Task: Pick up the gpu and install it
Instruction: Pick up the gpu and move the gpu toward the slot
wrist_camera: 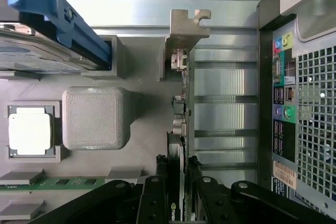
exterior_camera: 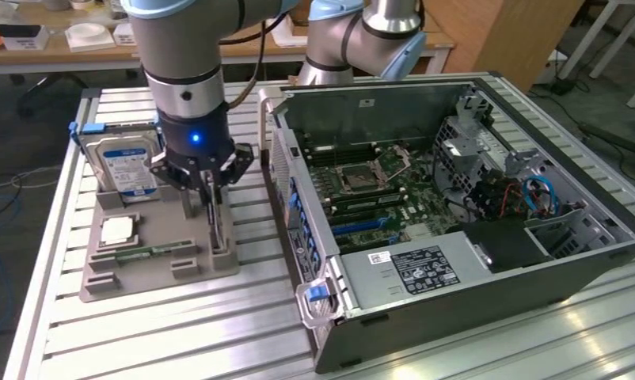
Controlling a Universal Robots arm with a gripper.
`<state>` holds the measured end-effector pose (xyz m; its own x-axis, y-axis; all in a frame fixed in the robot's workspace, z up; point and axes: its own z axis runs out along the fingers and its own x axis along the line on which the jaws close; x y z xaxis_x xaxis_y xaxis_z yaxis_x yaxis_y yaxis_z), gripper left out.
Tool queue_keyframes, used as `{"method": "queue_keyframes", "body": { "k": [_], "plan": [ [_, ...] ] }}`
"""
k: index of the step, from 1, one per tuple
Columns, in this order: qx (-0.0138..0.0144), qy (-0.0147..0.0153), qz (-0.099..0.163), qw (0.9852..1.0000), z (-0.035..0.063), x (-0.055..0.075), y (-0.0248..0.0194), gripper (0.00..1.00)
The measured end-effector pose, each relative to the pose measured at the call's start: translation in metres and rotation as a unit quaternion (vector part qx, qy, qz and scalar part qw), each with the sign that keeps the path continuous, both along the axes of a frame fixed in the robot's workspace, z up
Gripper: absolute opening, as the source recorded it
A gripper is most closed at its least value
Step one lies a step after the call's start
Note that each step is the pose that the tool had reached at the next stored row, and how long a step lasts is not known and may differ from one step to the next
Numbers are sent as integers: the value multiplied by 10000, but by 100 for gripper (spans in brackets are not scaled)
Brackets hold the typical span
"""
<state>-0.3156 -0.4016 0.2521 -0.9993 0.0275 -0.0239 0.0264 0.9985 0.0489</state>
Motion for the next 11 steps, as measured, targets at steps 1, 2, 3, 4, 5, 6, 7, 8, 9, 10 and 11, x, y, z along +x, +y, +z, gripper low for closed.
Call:
{"method": "queue_keyframes", "body": {
  "k": [1,2,3,4,5,6,7,8,9,10,11],
  "plan": [
    [0,0,0,10000,10,0,0,26],
    [0,0,0,10000,23,0,0,26],
    [0,0,0,10000,36,0,0,26],
    [0,0,0,10000,52,0,0,26],
    [0,0,0,10000,70,0,0,26],
    [0,0,0,10000,91,0,0,26],
    [0,0,0,10000,115,0,0,26],
    [0,0,0,10000,140,0,0,26],
    [0,0,0,10000,162,0,0,26],
    [0,0,0,10000,182,0,0,26],
    [0,0,0,10000,200,0,0,26]
  ]
}}
